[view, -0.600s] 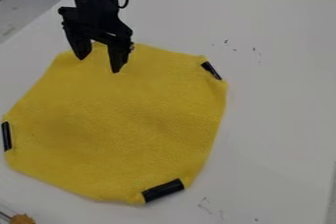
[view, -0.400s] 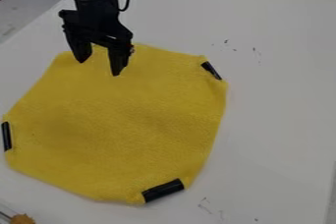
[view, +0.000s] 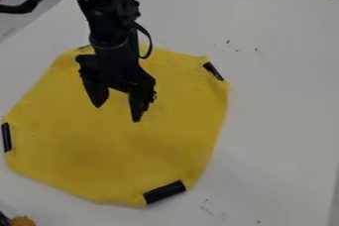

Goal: Fold the cloth from the bottom right to the top left

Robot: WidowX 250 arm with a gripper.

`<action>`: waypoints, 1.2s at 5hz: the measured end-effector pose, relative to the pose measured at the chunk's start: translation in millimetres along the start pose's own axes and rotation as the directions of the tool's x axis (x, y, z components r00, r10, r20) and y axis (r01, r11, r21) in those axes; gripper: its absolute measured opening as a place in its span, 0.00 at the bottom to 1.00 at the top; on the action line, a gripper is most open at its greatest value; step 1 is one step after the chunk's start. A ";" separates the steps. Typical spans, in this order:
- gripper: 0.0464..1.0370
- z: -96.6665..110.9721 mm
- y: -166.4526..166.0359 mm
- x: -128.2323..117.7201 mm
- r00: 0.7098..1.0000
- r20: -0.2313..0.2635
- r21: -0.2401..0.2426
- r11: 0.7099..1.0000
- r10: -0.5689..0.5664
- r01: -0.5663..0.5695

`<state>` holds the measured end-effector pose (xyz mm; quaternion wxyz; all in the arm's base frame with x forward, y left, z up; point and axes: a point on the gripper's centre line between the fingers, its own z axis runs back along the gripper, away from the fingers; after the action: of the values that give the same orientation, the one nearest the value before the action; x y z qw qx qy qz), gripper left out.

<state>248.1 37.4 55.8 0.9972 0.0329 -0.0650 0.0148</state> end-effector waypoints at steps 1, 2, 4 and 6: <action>0.96 0.0 -30.3 -21.6 1.000 -0.005 -0.005 1.000 -0.001 0.001; 0.96 -7.3 -56.4 -41.1 1.000 -0.022 -0.031 1.000 -0.003 0.002; 0.96 -13.8 -89.3 -66.3 0.999 -0.039 -0.051 0.999 -0.009 0.007; 0.96 -20.7 -94.1 -66.5 1.000 -0.026 -0.074 0.997 -0.006 0.004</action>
<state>188.0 -56.8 20.7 0.9986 -0.0039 -0.0523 0.0102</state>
